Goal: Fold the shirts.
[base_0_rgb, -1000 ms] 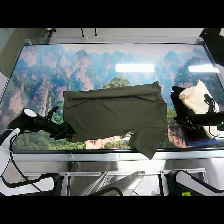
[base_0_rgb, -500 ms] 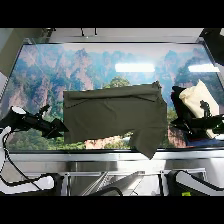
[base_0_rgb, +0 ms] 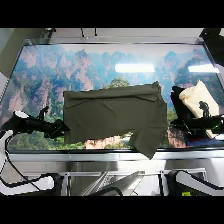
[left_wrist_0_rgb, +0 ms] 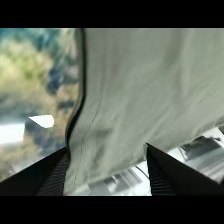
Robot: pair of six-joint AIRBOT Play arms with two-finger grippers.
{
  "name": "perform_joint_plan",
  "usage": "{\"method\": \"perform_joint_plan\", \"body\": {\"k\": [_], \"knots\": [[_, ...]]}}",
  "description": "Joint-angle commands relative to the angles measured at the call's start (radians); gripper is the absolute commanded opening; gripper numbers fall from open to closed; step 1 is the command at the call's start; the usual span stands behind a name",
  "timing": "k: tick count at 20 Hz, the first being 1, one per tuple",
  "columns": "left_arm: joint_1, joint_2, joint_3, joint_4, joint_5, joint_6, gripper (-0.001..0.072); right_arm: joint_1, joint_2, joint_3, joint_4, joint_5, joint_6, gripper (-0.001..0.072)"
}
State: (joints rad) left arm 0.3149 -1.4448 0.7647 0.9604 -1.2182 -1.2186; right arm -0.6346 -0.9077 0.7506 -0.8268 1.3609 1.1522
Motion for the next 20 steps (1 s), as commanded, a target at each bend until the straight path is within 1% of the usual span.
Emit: {"method": "perform_joint_plan", "body": {"k": [1, 2, 3, 5, 8, 9, 11, 13, 14, 15, 18, 20], "knots": [[-0.101, -0.002, -0.004, 0.006, -0.014, 0.038, 0.0185, 0.001, 0.000, 0.000, 0.000, 0.002, 0.000, 0.0365], [-0.145, -0.002, -0.003, 0.015, -0.016, 0.045, 0.0040, 0.000, -0.001, 0.000, 0.000, 0.006, 0.000, 0.0365], [-0.176, -0.002, 0.005, 0.026, -0.016, 0.055, 0.0016, 0.000, 0.000, 0.000, -0.001, 0.008, 0.002, 0.0365], [-0.218, -0.002, 0.055, 0.096, -0.028, 0.040, 0.0016, 0.000, 0.000, 0.000, -0.038, 0.008, 0.049, 0.0365], [-0.218, -0.002, 0.170, 0.249, -0.093, -0.049, 0.0016, 0.000, 0.000, -0.008, -0.172, 0.009, 0.149, 0.0365], [-0.209, -0.002, 0.206, 0.282, -0.103, -0.064, 0.0016, 0.000, 0.005, -0.027, -0.174, 0.007, 0.159, 0.0365], [-0.179, -0.002, 0.262, 0.267, -0.107, -0.064, 0.0016, 0.001, 0.008, -0.085, -0.150, -0.004, 0.157, 0.0365], [-0.165, -0.002, 0.290, 0.224, -0.093, -0.057, 0.0016, 0.001, 0.011, -0.171, -0.100, -0.036, 0.137, 0.0365], [-0.165, -0.002, 0.292, 0.203, -0.086, -0.040, 0.0016, 0.002, 0.011, -0.217, -0.065, -0.056, 0.116, 0.0365], [-0.165, -0.002, 0.292, 0.187, -0.084, -0.026, 0.0016, 0.002, 0.011, -0.268, -0.008, -0.078, 0.074, 0.0365], [-0.165, -0.002, 0.292, 0.190, -0.083, -0.019, 0.0016, 0.041, 0.011, -0.375, 0.165, -0.141, -0.044, 0.0364], [-0.164, -0.002, 0.292, 0.192, -0.083, -0.019, 0.0016, 0.094, 0.010, -0.401, 0.187, -0.198, -0.053, 0.0364]]}}
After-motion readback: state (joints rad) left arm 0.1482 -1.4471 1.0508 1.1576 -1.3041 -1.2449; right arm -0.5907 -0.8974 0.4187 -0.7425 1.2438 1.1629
